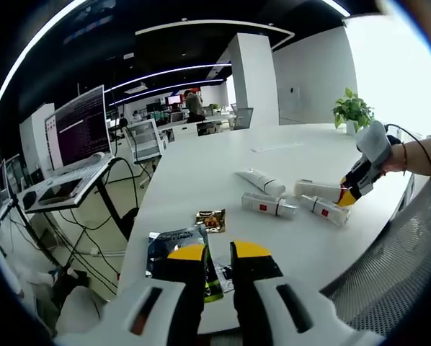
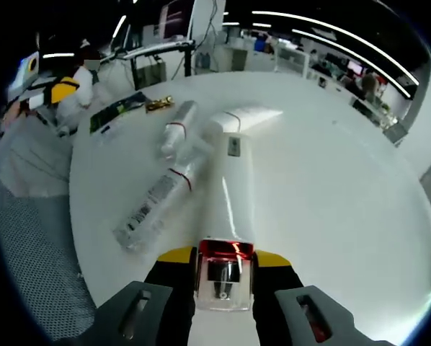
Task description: Arrange the skincare products in the storage area until every visible bottle or jar stands upright without overlapping.
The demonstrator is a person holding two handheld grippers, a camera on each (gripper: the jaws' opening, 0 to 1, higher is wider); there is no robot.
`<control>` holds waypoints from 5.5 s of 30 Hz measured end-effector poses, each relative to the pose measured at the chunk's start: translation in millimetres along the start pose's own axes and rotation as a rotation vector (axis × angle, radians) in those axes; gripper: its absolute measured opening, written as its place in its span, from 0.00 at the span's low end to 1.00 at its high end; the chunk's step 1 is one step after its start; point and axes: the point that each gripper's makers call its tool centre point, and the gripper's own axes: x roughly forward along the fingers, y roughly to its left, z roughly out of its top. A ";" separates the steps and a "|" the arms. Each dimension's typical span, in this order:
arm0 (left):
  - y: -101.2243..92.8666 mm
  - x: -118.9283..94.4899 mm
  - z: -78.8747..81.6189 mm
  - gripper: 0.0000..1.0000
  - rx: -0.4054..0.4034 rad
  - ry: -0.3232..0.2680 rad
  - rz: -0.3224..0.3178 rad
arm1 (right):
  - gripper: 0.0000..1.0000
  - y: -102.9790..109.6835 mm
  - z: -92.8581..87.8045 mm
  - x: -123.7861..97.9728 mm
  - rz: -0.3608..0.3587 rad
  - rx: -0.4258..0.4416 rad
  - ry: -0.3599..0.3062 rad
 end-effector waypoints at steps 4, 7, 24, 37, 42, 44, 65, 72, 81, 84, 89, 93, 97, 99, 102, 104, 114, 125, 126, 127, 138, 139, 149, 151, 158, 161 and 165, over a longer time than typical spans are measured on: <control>-1.7 0.3 0.3 0.10 0.004 -0.002 -0.007 | 0.25 5.7 -6.0 -3.9 0.029 -0.025 0.008; -2.6 0.5 0.1 0.10 0.003 -0.001 -0.011 | 0.25 9.6 -8.7 -4.9 0.047 -0.043 0.010; -7.4 -1.6 -0.3 0.09 0.011 0.005 -0.020 | 0.26 30.0 -17.9 -13.4 0.173 -0.180 0.018; -5.7 1.1 -3.7 0.08 0.051 0.033 0.001 | 0.26 32.1 -16.3 -14.1 0.186 -0.155 -0.031; 1.1 -0.8 -2.4 0.08 0.026 0.014 0.034 | 0.26 32.4 -16.2 -14.4 0.187 -0.153 -0.028; 3.7 -1.4 -2.2 0.08 0.014 0.008 0.043 | 0.26 32.3 -16.4 -14.3 0.190 -0.156 -0.025; 2.7 1.5 -5.5 0.09 0.026 0.036 0.073 | 0.26 32.8 -16.9 -14.1 0.191 -0.156 -0.031; 3.8 2.0 -8.8 0.07 0.032 0.060 0.079 | 0.26 33.3 -16.7 -14.0 0.198 -0.161 -0.049; -1.4 4.1 -7.7 0.01 0.061 0.067 0.049 | 0.26 32.7 -15.7 -13.8 0.181 -0.132 -0.079; -4.8 5.8 -9.6 0.00 0.085 0.082 0.031 | 0.26 32.6 -16.2 -13.9 0.171 -0.118 -0.100; -6.1 5.1 -11.6 0.04 0.075 0.093 0.024 | 0.26 30.8 -14.8 -13.3 0.158 -0.088 -0.130; -0.3 -0.6 -17.2 0.08 0.078 0.117 0.072 | 0.26 31.0 -14.4 -13.1 0.160 -0.099 -0.118; -5.4 1.2 -12.9 0.08 0.090 0.104 0.040 | 0.26 31.3 -14.2 -13.3 0.171 -0.111 -0.127; -9.6 2.9 -6.8 0.11 0.045 0.106 0.020 | 0.27 31.4 -14.4 -14.1 0.179 -0.135 -0.150; -16.3 -0.3 0.4 0.15 0.033 0.112 0.043 | 0.27 30.4 -17.9 -16.2 0.192 -0.157 -0.171; -27.0 -1.2 7.4 0.13 0.045 0.119 0.055 | 0.28 28.5 -18.5 -16.9 0.198 -0.177 -0.182; -138.8 44.3 52.9 0.22 0.183 0.023 -0.192 | 0.29 19.2 -13.3 -14.5 0.217 -0.154 -0.274; -178.2 95.2 36.9 0.25 0.316 0.073 -0.561 | 0.28 23.7 -10.4 -9.7 0.210 -0.154 -0.169; -180.1 98.2 37.7 0.26 0.330 0.064 -0.597 | 0.28 24.1 -9.5 -8.1 0.213 -0.163 -0.158; -180.8 100.0 36.7 0.26 0.339 0.070 -0.618 | 0.27 24.6 -7.9 -6.8 0.225 -0.175 -0.145; -206.3 132.2 15.9 0.30 0.539 0.095 -0.812 | 0.27 27.6 -6.4 -6.4 0.251 -0.247 -0.081; -209.2 137.4 13.4 0.29 0.553 0.117 -0.822 | 0.27 27.3 -6.3 -6.8 0.245 -0.250 -0.088; -213.7 145.4 -4.4 0.34 0.599 0.243 -0.927 | 0.27 14.4 -25.4 -22.7 0.193 -0.128 -0.200; -215.1 145.5 -5.4 0.33 0.595 0.246 -0.928 | 0.25 9.7 -26.4 -22.4 0.175 -0.085 -0.216; -220.9 148.1 -6.0 0.32 0.618 0.214 -0.940 | 0.23 7.8 -24.5 -21.5 0.195 -0.102 -0.213; -224.6 149.0 -4.3 0.32 0.596 0.211 -0.948 | 0.22 1.5 -27.4 -21.3 0.181 -0.160 -0.148; -229.8 150.9 -3.9 0.31 0.632 0.212 -0.946 | 0.22 -5.3 -21.6 -28.6 0.178 -0.205 -0.120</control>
